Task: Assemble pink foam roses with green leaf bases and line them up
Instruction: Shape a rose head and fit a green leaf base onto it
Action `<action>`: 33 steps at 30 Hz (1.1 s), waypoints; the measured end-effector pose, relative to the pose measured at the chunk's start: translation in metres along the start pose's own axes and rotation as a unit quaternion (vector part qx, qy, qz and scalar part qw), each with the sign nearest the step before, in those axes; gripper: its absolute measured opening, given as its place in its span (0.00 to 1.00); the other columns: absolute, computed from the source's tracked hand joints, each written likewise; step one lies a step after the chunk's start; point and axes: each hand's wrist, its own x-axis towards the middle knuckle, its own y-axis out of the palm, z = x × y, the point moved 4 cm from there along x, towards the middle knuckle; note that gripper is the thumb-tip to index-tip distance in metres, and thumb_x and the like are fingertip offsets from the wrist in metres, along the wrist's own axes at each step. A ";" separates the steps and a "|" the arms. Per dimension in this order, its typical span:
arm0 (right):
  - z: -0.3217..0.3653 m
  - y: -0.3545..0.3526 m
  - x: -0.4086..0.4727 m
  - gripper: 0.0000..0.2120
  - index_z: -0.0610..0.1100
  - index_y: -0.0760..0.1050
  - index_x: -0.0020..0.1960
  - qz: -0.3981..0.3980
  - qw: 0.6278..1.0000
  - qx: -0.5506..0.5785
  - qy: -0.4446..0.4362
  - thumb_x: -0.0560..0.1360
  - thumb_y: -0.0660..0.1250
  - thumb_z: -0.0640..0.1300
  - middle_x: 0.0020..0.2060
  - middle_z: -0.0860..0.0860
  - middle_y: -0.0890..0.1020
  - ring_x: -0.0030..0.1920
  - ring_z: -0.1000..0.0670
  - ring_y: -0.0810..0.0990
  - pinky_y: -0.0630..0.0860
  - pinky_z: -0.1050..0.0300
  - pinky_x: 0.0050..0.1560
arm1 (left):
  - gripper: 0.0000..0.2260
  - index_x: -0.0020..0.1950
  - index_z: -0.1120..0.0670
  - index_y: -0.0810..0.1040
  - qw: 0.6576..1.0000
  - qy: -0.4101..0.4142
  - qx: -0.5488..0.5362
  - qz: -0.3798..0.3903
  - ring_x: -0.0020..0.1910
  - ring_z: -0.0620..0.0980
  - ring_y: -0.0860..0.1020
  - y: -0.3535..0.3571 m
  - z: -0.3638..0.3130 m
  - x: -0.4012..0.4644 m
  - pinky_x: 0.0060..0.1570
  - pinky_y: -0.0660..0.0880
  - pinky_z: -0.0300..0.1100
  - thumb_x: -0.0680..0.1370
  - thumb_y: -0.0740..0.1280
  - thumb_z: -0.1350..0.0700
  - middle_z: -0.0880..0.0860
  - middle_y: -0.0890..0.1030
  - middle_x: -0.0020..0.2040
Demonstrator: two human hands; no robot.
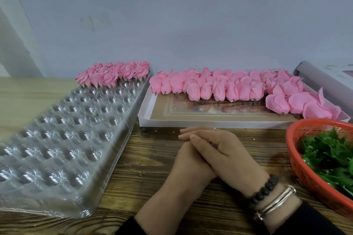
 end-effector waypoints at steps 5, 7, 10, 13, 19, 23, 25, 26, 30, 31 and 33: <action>0.000 0.002 -0.005 0.11 0.59 0.78 0.51 0.107 0.992 0.038 0.063 0.77 0.58 0.48 0.36 0.55 0.83 0.24 0.53 0.79 0.75 0.61 0.24 | 0.11 0.32 0.58 0.73 0.991 -0.097 -0.050 0.073 0.26 0.48 0.71 0.002 0.012 -0.005 0.30 0.69 0.40 0.75 0.65 0.65 0.56 0.75 0.27; 0.001 0.000 -0.006 0.10 0.60 0.77 0.51 0.107 0.992 0.045 0.057 0.77 0.60 0.49 0.40 0.51 0.85 0.27 0.54 0.81 0.78 0.61 0.28 | 0.16 0.28 0.54 0.70 0.993 -0.091 -0.024 0.070 0.23 0.42 0.71 -0.001 0.011 -0.007 0.29 0.69 0.34 0.76 0.64 0.61 0.48 0.72 0.22; -0.002 -0.005 -0.004 0.09 0.60 0.78 0.52 0.079 0.994 0.057 0.047 0.72 0.67 0.52 0.48 0.59 0.83 0.41 0.59 0.83 0.79 0.65 0.39 | 0.11 0.36 0.50 0.74 0.995 -0.038 -0.085 0.024 0.30 0.40 0.76 -0.007 0.004 -0.006 0.32 0.72 0.31 0.74 0.67 0.63 0.47 0.77 0.27; -0.005 -0.007 -0.003 0.17 0.58 0.78 0.53 0.062 0.995 0.067 0.037 0.65 0.69 0.56 0.48 0.60 0.83 0.49 0.64 0.79 0.72 0.74 0.47 | 0.13 0.36 0.49 0.77 0.993 0.025 -0.117 0.016 0.32 0.39 0.77 -0.012 -0.001 -0.005 0.32 0.72 0.30 0.72 0.69 0.66 0.45 0.79 0.30; -0.009 -0.007 -0.002 0.24 0.58 0.74 0.58 0.030 0.994 0.101 0.020 0.62 0.71 0.56 0.49 0.60 0.82 0.52 0.63 0.78 0.71 0.72 0.51 | 0.09 0.38 0.55 0.79 0.984 0.032 -0.166 -0.051 0.33 0.41 0.79 -0.022 0.007 -0.002 0.33 0.74 0.32 0.73 0.68 0.68 0.48 0.82 0.32; -0.012 -0.013 -0.003 0.23 0.61 0.74 0.56 -0.045 0.997 0.060 -0.009 0.63 0.76 0.51 0.50 0.60 0.81 0.52 0.61 0.77 0.71 0.69 0.54 | 0.12 0.37 0.53 0.79 0.984 0.051 -0.136 -0.101 0.30 0.37 0.78 -0.034 0.010 0.000 0.32 0.72 0.28 0.70 0.69 0.70 0.45 0.81 0.29; -0.009 -0.013 -0.004 0.22 0.61 0.74 0.56 -0.063 0.997 0.035 -0.033 0.65 0.75 0.50 0.48 0.59 0.79 0.50 0.59 0.77 0.71 0.70 0.51 | 0.07 0.37 0.56 0.80 0.985 0.048 -0.106 -0.125 0.32 0.41 0.78 -0.038 0.014 0.002 0.33 0.73 0.31 0.69 0.72 0.67 0.49 0.81 0.30; -0.007 -0.013 -0.004 0.22 0.61 0.74 0.57 -0.067 0.996 0.022 -0.046 0.65 0.74 0.51 0.48 0.60 0.79 0.50 0.58 0.76 0.70 0.71 0.50 | 0.05 0.40 0.58 0.81 0.986 0.043 -0.090 -0.130 0.35 0.44 0.79 -0.038 0.016 0.002 0.35 0.74 0.33 0.69 0.72 0.67 0.52 0.82 0.33; -0.002 -0.011 -0.004 0.19 0.58 0.76 0.57 -0.063 0.995 -0.001 -0.076 0.66 0.72 0.50 0.49 0.61 0.78 0.50 0.60 0.76 0.70 0.72 0.51 | 0.10 0.41 0.54 0.80 0.991 0.040 -0.053 -0.112 0.35 0.37 0.79 -0.036 0.016 0.003 0.37 0.71 0.25 0.70 0.69 0.70 0.44 0.81 0.32; -0.002 -0.010 -0.004 0.19 0.58 0.77 0.57 -0.059 0.995 -0.001 -0.078 0.66 0.72 0.50 0.49 0.61 0.78 0.51 0.60 0.76 0.70 0.71 0.52 | 0.10 0.42 0.54 0.80 0.993 0.038 -0.040 -0.104 0.35 0.35 0.78 -0.035 0.015 0.003 0.37 0.70 0.24 0.70 0.69 0.70 0.43 0.81 0.32; -0.002 -0.009 -0.003 0.18 0.58 0.78 0.56 -0.048 0.995 0.003 -0.083 0.67 0.72 0.48 0.49 0.61 0.78 0.52 0.58 0.77 0.71 0.69 0.53 | 0.11 0.45 0.53 0.81 0.994 0.041 -0.024 -0.102 0.37 0.35 0.79 -0.035 0.013 0.003 0.38 0.70 0.24 0.70 0.70 0.69 0.43 0.81 0.35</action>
